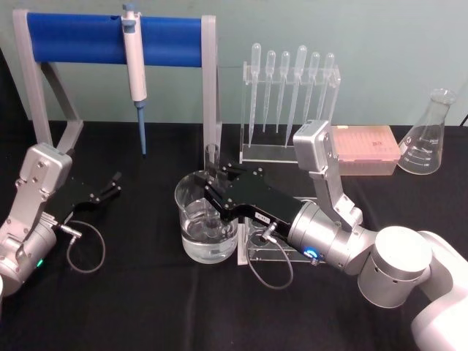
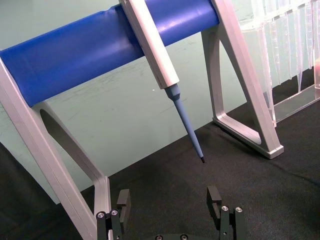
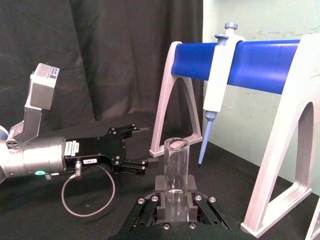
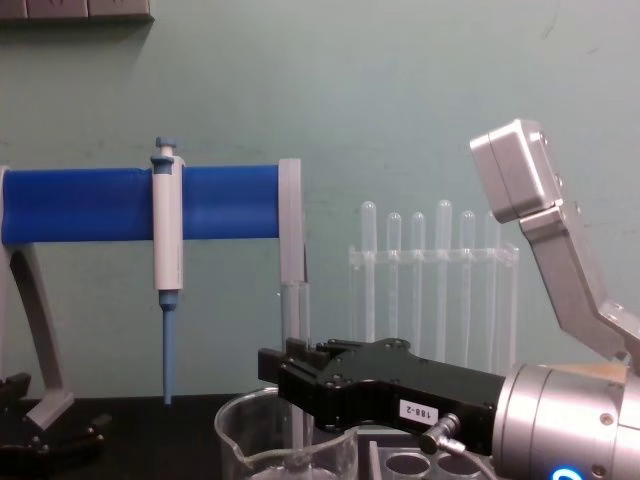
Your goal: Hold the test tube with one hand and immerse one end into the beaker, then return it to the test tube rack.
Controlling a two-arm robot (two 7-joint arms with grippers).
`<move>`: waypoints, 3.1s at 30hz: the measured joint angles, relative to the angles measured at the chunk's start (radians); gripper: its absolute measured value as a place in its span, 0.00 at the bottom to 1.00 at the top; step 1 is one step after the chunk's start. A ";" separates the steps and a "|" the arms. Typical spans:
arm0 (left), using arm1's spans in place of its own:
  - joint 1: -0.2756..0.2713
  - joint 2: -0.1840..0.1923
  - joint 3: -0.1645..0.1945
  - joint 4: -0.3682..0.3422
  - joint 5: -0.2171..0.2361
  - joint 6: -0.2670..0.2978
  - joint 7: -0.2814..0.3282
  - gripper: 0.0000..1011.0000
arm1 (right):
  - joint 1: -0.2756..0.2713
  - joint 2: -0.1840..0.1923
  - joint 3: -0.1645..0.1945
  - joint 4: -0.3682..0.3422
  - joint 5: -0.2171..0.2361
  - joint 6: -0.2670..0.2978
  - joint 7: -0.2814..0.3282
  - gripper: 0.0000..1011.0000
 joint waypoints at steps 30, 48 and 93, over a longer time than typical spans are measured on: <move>0.000 0.000 0.000 0.000 0.000 0.000 0.000 0.99 | 0.000 0.000 0.000 0.000 0.000 0.000 -0.001 0.22; 0.000 0.000 0.000 0.000 0.000 0.000 0.000 0.99 | 0.000 0.000 0.000 0.000 0.000 0.000 -0.001 0.22; 0.000 0.000 0.000 0.000 0.000 0.000 0.000 0.99 | 0.000 0.000 0.000 0.000 0.000 0.000 0.000 0.22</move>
